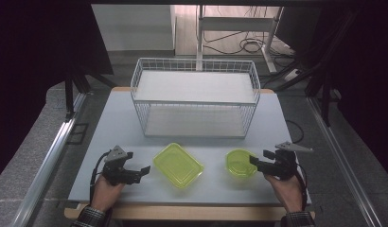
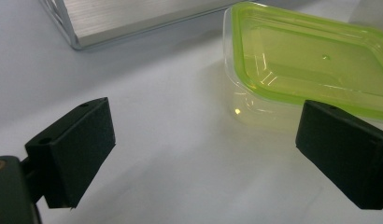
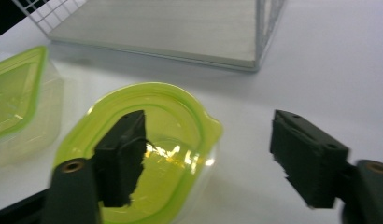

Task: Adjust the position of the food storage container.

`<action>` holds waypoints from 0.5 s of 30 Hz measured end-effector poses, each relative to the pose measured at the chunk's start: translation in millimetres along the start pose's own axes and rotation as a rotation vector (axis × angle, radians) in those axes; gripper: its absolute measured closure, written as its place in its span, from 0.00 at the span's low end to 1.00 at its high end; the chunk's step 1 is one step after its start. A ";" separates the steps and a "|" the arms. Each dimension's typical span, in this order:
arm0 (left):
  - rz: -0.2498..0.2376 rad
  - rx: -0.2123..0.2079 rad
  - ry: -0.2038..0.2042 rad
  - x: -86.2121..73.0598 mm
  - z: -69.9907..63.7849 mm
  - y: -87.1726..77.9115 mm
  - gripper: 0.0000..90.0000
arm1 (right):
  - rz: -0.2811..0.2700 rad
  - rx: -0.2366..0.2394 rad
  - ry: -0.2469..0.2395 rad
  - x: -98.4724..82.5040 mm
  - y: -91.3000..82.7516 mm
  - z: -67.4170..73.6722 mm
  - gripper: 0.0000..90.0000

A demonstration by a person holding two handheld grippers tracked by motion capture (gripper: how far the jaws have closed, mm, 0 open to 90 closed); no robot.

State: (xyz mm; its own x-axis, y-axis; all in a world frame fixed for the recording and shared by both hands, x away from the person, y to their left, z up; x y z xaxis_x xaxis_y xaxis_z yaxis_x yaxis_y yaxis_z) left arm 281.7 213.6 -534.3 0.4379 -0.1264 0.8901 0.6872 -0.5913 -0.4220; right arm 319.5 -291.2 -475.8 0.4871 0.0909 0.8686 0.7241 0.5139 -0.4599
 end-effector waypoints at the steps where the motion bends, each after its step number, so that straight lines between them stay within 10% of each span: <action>1: 0.005 0.003 0.010 -0.1 -0.2 0.2 0.05 | 0.000 0.000 0.000 0.0 0.0 0.0 0.38; 15: 0.014 0.028 0.023 -1.0 0.8 0.5 0.05 | 0.058 0.081 -0.128 9.4 8.8 27.6 0.82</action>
State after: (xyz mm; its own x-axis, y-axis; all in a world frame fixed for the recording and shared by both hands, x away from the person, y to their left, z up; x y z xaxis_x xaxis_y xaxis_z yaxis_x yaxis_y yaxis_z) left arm 282.1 214.0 -535.5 0.4342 -0.1527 0.8878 0.6972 -0.5671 -0.4385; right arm 317.0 -262.3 -466.6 0.4571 0.2283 0.8596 0.6519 0.5715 -0.4984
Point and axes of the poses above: each handheld gripper's, and its own axes: y roughly forward along the jaws, x roughly out of its top, z roughly to its left, the point moved 1 cm from there along y, roughly forward along the jaws, and after that the axes turned 9 degrees about -z, right-handed, at the moved point
